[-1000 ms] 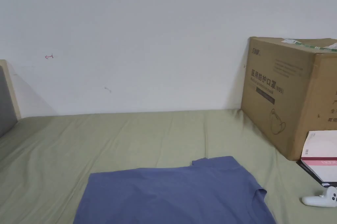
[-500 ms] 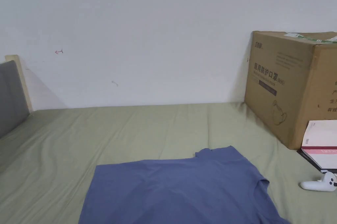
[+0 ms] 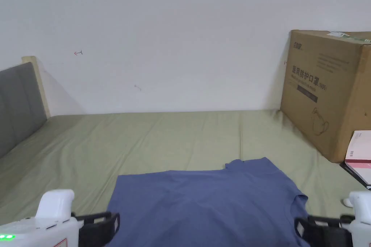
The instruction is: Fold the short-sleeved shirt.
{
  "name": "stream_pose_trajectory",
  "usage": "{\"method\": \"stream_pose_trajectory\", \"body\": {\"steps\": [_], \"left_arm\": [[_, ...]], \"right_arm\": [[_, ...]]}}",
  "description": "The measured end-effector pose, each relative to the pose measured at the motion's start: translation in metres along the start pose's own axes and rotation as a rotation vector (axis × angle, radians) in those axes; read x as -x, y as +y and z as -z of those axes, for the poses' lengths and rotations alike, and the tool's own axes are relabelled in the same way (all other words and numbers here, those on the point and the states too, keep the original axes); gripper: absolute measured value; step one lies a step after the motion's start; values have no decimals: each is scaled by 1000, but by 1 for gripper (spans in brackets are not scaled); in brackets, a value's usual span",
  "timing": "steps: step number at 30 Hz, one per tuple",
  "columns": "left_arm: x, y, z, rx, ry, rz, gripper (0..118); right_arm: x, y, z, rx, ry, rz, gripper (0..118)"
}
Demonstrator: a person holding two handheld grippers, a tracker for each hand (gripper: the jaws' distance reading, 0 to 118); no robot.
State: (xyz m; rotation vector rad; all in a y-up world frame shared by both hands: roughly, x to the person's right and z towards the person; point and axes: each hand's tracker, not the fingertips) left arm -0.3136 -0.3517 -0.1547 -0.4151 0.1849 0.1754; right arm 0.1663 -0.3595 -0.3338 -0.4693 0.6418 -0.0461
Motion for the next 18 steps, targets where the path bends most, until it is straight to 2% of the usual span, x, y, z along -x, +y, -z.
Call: {"method": "stream_pose_trajectory", "body": {"steps": [2, 4, 5, 6, 7, 8, 14, 16, 18], "left_arm": [[-16, 4, -10, -141, -24, -33, 70], [-29, 4, -14, -244, -40, -85, 39], [-35, 4, -12, -287, -23, -86, 20], [-42, 4, -10, -322, 4, -70, 0], [-50, 3, -8, -343, 51, -33, 0], [-56, 1, -7, -374, 77, -15, 0], [-66, 0, 2, -307, 37, -36, 0], [-58, 10, 12, -130, 14, 5, 0], [-40, 21, 34, 193, -25, 20, 0]], "right_arm": [[21, 6, -9, -179, -9, -38, 102], [39, 7, -15, -331, -32, -36, 82], [45, 8, -15, -373, -32, -32, 60], [50, 9, -11, -400, -42, -29, 17], [56, 9, -7, -411, -66, -35, 0], [61, 8, -4, -428, -97, -49, 0], [61, 12, 6, -397, -80, 3, 0], [60, 11, 2, -371, -72, 15, 0], [57, 9, 3, -288, -59, 12, 0]]}}
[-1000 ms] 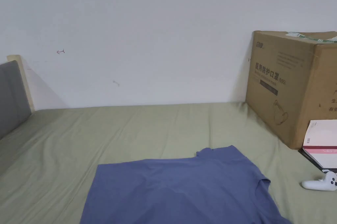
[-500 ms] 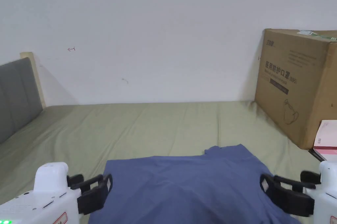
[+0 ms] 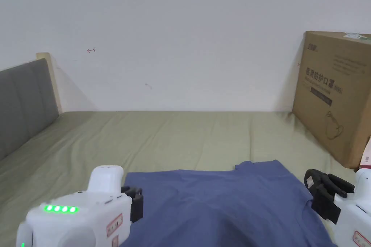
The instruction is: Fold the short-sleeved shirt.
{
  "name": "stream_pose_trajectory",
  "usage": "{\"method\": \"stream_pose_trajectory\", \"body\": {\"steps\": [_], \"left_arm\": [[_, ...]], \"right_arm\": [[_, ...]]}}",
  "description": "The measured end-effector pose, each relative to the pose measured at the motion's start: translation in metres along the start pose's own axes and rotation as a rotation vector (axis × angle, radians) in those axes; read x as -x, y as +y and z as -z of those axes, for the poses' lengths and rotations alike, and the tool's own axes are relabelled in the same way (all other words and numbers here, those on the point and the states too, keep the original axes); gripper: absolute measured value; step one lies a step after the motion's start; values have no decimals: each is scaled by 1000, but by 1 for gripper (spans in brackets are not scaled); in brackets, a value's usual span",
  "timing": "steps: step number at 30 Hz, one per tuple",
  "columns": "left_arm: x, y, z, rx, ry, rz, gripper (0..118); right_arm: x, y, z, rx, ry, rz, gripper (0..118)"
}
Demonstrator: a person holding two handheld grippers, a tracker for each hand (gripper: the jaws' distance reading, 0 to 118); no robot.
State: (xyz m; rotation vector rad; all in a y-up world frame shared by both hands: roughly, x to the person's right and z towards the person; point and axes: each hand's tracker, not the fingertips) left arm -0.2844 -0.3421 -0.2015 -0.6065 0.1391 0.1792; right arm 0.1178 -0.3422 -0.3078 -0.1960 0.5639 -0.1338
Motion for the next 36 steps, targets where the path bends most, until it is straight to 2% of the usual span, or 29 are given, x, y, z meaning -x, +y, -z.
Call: {"method": "stream_pose_trajectory", "body": {"steps": [3, 5, 8, 9, 10, 11, 12, 13, 15, 17, 18, 20, 21, 26, 29, 30, 32, 33, 35, 36], "left_arm": [[39, -15, 33, 413, 74, -135, 0], [62, -38, 45, 463, 66, -134, 0], [90, -70, 57, 542, 94, -239, 3], [96, -79, 58, 538, 94, -262, 35], [101, -88, 61, 541, 87, -282, 82], [105, -100, 63, 554, 82, -284, 114], [107, -106, 62, 543, 85, -286, 118], [111, -111, 63, 524, 92, -297, 114], [113, -118, 66, 498, 96, -291, 114], [113, -126, 73, 479, 89, -244, 110], [113, -129, 75, 489, 74, -232, 90], [109, -129, 76, 496, 39, -225, 17], [105, -132, 77, 498, 79, -191, 10], [97, -129, 56, 384, 74, -193, 8], [89, -123, 42, 303, 94, -150, 8], [86, -122, 37, 291, 107, -125, 8], [75, -115, 31, 275, 116, -91, 8], [73, -113, 29, 272, 120, -84, 8], [63, -105, 26, 276, 115, -80, 8], [61, -103, 25, 272, 115, -75, 8]], "right_arm": [[0, -10, 3, 107, 8, -63, 0], [-1, -17, 3, 151, 53, -61, 0], [-4, -32, 5, 202, 44, -68, 0], [-5, -36, 6, 223, 42, -65, 0], [-6, -39, 7, 237, 43, -58, 0], [-8, -43, 8, 253, 50, -47, 0], [-9, -45, 9, 263, 59, -37, 0], [-10, -47, 10, 272, 59, -33, 0], [-11, -51, 12, 289, 56, -30, 0], [-14, -53, 13, 303, 57, -28, 0], [-15, -54, 13, 310, 54, -27, 0], [-17, -54, 12, 321, 42, -33, 0], [-20, -54, 11, 323, 36, -34, 0], [-51, -48, 0, 328, 4, 28, 0], [-89, -47, -7, 369, -41, 161, 0], [-102, -47, -6, 397, -63, 213, 26], [-127, -50, 5, 544, -112, 289, 100], [-138, -57, 14, 672, -128, 301, 110], [-150, -78, 26, 865, -177, 280, 112], [-152, -90, 32, 937, -191, 216, 111]]}}
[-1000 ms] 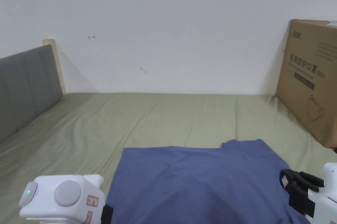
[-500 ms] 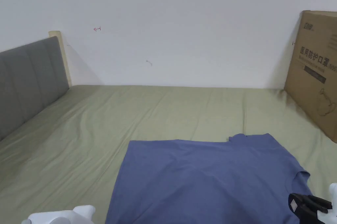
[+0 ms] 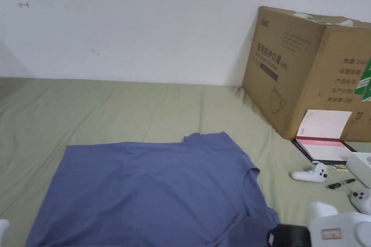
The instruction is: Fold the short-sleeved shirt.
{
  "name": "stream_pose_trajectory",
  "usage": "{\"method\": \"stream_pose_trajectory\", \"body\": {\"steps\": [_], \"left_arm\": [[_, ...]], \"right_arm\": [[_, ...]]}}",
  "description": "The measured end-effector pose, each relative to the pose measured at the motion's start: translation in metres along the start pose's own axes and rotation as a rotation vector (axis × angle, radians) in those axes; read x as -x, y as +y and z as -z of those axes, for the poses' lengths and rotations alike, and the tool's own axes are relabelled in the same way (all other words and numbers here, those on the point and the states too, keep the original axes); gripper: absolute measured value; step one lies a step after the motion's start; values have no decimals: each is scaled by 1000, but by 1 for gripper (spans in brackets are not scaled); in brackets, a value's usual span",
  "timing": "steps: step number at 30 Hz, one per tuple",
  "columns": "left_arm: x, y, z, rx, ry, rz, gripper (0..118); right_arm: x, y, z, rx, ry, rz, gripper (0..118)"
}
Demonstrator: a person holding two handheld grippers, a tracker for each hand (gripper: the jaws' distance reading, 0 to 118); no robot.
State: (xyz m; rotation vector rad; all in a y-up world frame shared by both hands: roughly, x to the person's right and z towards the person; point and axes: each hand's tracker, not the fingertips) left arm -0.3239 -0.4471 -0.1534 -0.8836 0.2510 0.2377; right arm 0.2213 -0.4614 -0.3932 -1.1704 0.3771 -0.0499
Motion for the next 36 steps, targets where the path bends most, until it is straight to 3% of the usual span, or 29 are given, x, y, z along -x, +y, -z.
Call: {"method": "stream_pose_trajectory", "body": {"steps": [2, 4, 5, 6, 7, 8, 9, 10, 11, 12, 16, 27, 32, 36], "left_arm": [[-4, 1, -5, -41, 9, 23, 8], [-10, 4, -11, -66, 36, 46, 8], [-11, 5, -11, -52, 37, 42, 8], [-10, 4, -11, -44, 37, 37, 7], [-10, 5, -11, -36, 37, 34, 7], [-10, 4, -11, -31, 40, 34, 7], [-10, 2, -12, -23, 45, 34, 7], [-11, 0, -13, -13, 48, 35, 7], [-11, -1, -12, -5, 52, 42, 7], [-12, -2, -12, 2, 55, 49, 7], [-9, -6, -10, 9, 73, 63, 7], [-16, 22, -40, 13, 83, 97, 7], [-10, 74, 4, 56, 89, 75, 7], [-11, 117, 46, 35, 104, 69, 7]], "right_arm": [[-2, -4, 23, 126, -111, -104, 111], [-1, -11, 37, 116, -124, -152, 107], [-2, -14, 43, 130, -121, -162, 98], [-5, -15, 45, 149, -55, -131, 76], [-7, -17, 47, 156, -34, -127, 66], [-5, -19, 42, 137, -80, -150, 61], [-4, -21, 36, 101, -87, -184, 44], [-3, -22, 30, 94, -65, -197, 17], [-3, -22, 25, 85, -22, -201, 4], [0, -25, 16, 65, 38, -183, 4], [0, -25, -7, 20, 33, -194, 4], [-3, -6, -70, -145, 98, -102, 4], [11, 49, -52, -183, 86, -121, 4], [21, 103, -11, -219, 67, -84, 4]]}}
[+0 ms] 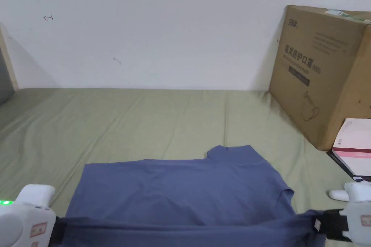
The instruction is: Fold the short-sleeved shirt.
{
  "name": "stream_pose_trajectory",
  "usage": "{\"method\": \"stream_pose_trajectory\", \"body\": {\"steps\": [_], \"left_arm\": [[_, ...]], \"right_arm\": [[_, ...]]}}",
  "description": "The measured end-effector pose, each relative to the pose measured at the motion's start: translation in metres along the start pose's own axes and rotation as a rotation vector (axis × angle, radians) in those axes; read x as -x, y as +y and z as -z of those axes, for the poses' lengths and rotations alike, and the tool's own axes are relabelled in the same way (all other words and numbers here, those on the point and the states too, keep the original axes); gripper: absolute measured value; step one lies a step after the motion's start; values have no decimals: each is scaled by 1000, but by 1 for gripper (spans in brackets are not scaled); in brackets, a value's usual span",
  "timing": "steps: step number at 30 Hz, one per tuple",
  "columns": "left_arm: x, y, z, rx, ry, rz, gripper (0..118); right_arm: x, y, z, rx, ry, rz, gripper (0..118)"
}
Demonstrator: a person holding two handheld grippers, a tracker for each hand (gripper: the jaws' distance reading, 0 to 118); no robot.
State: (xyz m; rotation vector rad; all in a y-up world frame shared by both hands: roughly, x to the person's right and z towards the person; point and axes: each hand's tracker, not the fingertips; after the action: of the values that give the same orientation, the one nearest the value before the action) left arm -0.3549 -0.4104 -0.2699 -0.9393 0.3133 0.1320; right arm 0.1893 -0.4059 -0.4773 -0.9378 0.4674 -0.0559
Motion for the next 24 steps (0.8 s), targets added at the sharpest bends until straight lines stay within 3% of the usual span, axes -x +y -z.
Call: {"method": "stream_pose_trajectory", "body": {"steps": [4, 7, 8, 9, 10, 11, 12, 14, 19, 24], "left_arm": [[11, 36, 50, 49, -15, -46, 7], [17, 51, 84, 110, -55, -74, 8], [18, 53, 94, 118, -56, -78, 16], [20, 55, 101, 126, -52, -84, 52], [21, 56, 107, 131, -50, -92, 85], [23, 54, 113, 148, -47, -111, 102], [24, 53, 116, 152, -64, -141, 103], [26, 49, 111, 109, -105, -185, 102], [9, 33, 61, 0, -127, -244, 102], [-14, 0, -13, -300, -155, -274, 102]], "right_arm": [[-5, 41, 53, -4, -19, 80, 4], [-5, 59, 88, 27, -43, 77, 4], [-4, 61, 97, 38, -51, 70, 5], [-5, 62, 105, 43, -56, 71, 17], [-6, 62, 110, 43, -63, 75, 46], [-6, 61, 113, 33, -98, 90, 85], [-7, 59, 115, 33, -145, 102, 108], [-9, 55, 110, -15, -183, 123, 109], [-11, 42, 76, -72, -65, 209, 109], [21, 5, 10, -275, 30, 127, 109]]}}
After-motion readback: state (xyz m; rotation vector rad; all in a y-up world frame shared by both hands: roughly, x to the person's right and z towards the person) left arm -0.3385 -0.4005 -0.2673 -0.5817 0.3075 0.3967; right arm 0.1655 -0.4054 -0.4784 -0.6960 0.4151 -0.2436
